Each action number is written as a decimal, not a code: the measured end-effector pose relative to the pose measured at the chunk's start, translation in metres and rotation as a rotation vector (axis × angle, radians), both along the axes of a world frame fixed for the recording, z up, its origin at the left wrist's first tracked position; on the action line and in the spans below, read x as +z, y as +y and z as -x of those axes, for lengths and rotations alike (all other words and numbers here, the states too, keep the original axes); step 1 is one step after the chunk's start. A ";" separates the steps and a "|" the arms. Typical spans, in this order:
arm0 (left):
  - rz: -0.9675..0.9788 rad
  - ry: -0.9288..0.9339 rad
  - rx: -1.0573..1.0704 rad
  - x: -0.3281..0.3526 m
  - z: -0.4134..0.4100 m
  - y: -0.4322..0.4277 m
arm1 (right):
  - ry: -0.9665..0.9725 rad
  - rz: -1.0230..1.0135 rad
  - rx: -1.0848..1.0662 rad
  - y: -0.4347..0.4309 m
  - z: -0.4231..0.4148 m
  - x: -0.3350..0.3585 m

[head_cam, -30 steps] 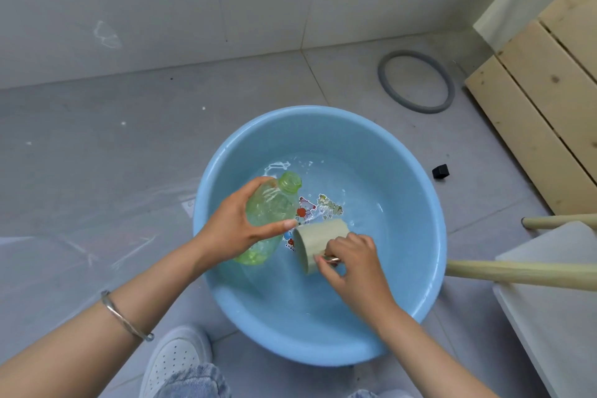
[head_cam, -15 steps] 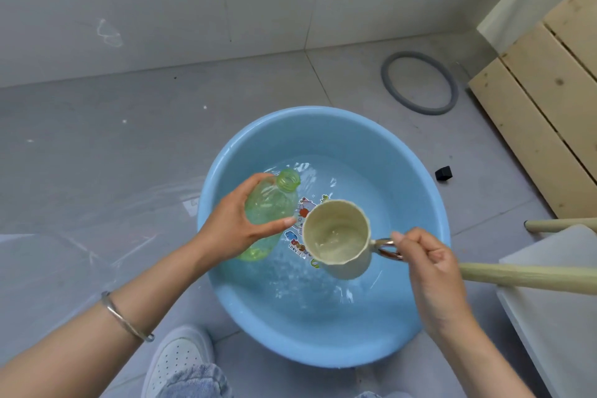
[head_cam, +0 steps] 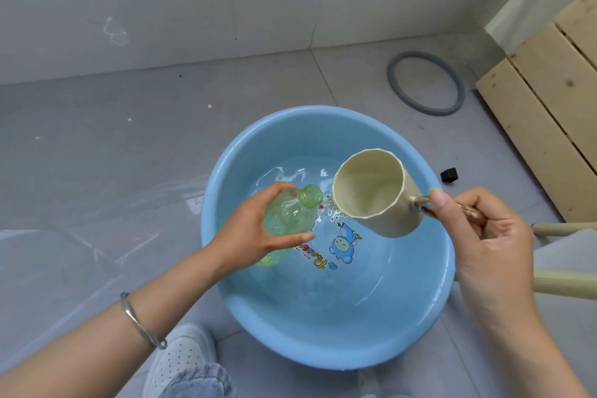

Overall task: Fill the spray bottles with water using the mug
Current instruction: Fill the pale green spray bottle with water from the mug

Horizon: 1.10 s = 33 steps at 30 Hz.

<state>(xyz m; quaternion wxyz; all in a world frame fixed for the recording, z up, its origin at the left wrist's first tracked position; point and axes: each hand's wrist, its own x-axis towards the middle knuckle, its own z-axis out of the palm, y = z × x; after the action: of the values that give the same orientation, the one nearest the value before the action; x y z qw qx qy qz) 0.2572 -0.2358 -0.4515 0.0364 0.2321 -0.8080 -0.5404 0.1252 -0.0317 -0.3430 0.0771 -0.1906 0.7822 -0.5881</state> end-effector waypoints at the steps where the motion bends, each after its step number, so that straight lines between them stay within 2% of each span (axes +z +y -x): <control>1: 0.002 0.001 -0.005 0.000 0.001 0.000 | 0.017 -0.003 0.012 -0.002 -0.001 0.001; 17: 0.080 -0.038 -0.024 -0.007 0.002 0.002 | 0.543 -0.263 0.107 -0.011 -0.013 0.011; 33: 0.076 -0.040 -0.019 -0.009 0.001 0.003 | 0.865 -0.320 0.106 -0.015 -0.017 0.023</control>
<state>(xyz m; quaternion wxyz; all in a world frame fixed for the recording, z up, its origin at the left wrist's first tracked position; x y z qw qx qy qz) 0.2561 -0.2330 -0.4602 0.0240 0.2333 -0.8308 -0.5048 0.1418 -0.0463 -0.3201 -0.1978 -0.4436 0.8128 -0.3217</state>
